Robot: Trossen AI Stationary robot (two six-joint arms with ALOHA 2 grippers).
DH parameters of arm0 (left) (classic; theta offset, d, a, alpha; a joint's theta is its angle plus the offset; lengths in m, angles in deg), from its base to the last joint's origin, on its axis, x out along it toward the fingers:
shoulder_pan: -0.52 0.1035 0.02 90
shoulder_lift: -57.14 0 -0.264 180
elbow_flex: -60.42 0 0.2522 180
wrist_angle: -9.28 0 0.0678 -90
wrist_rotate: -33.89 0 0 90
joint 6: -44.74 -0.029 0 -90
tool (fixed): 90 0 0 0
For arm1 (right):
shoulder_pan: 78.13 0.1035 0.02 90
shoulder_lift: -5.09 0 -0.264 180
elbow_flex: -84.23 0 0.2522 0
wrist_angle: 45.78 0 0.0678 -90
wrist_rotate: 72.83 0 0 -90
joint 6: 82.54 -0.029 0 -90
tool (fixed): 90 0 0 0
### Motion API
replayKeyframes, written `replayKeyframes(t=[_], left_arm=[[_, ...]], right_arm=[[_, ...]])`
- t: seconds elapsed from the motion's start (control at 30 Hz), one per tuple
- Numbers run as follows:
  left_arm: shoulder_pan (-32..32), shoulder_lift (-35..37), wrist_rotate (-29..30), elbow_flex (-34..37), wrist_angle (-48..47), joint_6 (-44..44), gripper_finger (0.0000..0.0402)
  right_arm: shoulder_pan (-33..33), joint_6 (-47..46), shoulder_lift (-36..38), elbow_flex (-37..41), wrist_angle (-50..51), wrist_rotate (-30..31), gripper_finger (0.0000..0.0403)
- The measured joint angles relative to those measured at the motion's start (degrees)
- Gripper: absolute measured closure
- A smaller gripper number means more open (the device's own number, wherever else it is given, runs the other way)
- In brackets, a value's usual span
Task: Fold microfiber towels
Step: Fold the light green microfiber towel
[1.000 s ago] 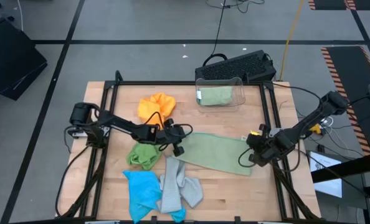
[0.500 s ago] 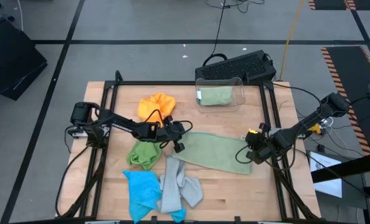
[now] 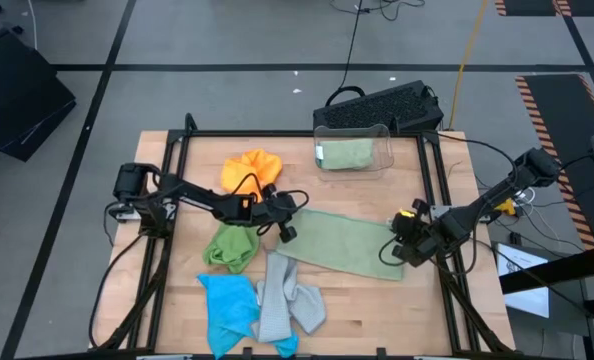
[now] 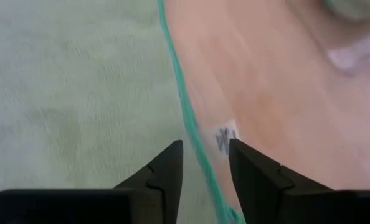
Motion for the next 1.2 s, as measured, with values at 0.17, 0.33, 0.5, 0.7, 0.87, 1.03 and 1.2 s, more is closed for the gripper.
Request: replayKeyframes(t=[0.17, 0.33, 0.5, 0.7, 0.87, 1.03, 1.2], left_arm=[[1.32, 0.0, -1.81, 0.0, -0.8, 3.06, 0.033], [2.08, 1.22, -2.81, -0.24, -2.04, 3.87, 0.0265], [2.25, 5.53, -2.47, -0.39, -0.71, 1.98, 0.0232], [-1.0, 3.25, -2.94, -0.55, 7.06, -3.01, 0.0241], [-3.73, -1.41, -2.57, -0.33, 6.04, -0.34, 0.0268], [-6.04, -4.82, -2.61, -0.33, 3.97, 3.08, 0.0294], [-7.79, -4.98, -2.44, -0.39, 0.27, 5.98, 0.0311]], right_arm=[[0.22, 3.03, 0.0, -0.02, -3.77, 6.23, 0.0283], [0.21, 6.4, 0.0, -0.02, -7.52, 11.63, 0.0278], [0.07, 12.64, 0.04, 2.29, -18.2, 13.81, 0.028], [-0.79, 26.34, 0.02, 13.54, -50.99, 11.81, 0.0287], [-1.86, 34.52, 0.02, 21.86, -71.21, 10.13, 0.0293], [-3.02, 36.4, 0.12, 26.92, -79.15, 8.67, 0.0305], [-3.64, 37.13, -0.22, 27.02, -77.18, 6.86, 0.0322]])
